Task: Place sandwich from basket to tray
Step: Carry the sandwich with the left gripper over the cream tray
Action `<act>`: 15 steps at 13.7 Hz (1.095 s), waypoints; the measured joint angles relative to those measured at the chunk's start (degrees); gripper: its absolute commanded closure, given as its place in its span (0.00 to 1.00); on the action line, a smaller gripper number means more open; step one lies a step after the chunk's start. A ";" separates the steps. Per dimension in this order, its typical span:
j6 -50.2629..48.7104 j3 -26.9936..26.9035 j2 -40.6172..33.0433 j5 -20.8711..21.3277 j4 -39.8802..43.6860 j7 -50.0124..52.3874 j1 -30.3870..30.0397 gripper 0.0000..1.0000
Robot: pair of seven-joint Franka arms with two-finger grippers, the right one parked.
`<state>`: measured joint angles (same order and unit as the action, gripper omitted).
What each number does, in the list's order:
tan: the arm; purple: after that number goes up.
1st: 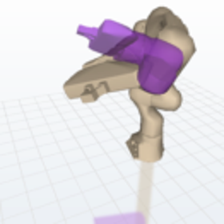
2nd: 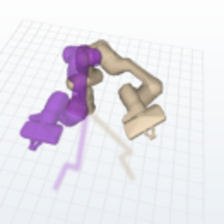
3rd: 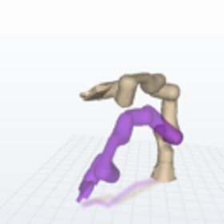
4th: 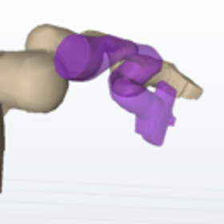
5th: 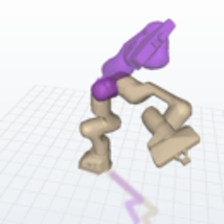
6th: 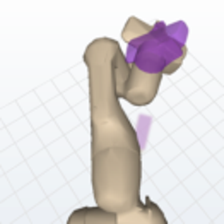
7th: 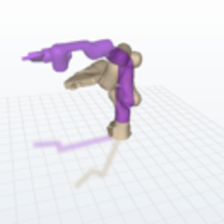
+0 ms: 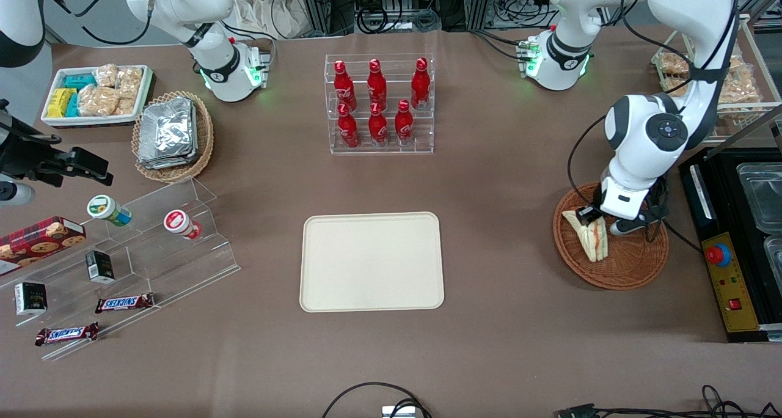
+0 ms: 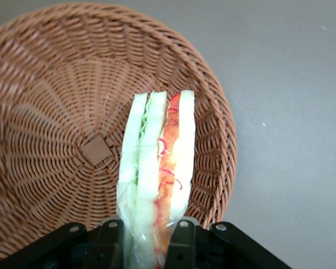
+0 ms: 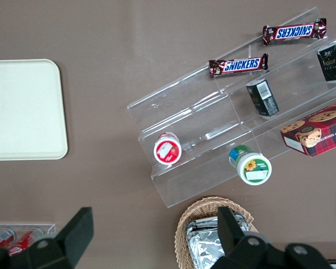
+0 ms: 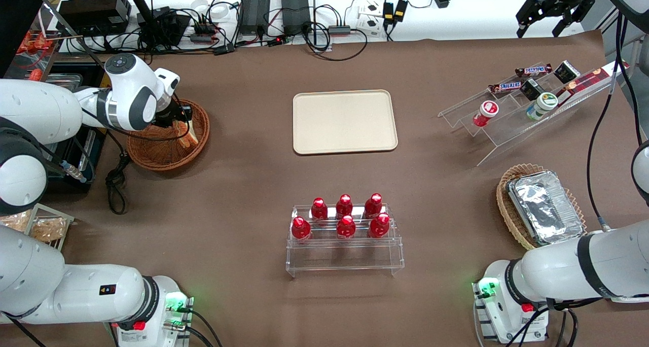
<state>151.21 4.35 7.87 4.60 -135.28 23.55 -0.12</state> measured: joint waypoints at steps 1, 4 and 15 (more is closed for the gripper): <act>-1.18 0.15 -0.48 0.00 0.60 -2.79 -0.01 0.85; -8.50 3.58 -1.74 0.00 4.69 -7.42 0.03 0.85; -27.24 10.33 5.62 0.84 28.79 -5.33 7.02 0.84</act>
<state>123.97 14.68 13.49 5.44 -106.49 18.22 6.91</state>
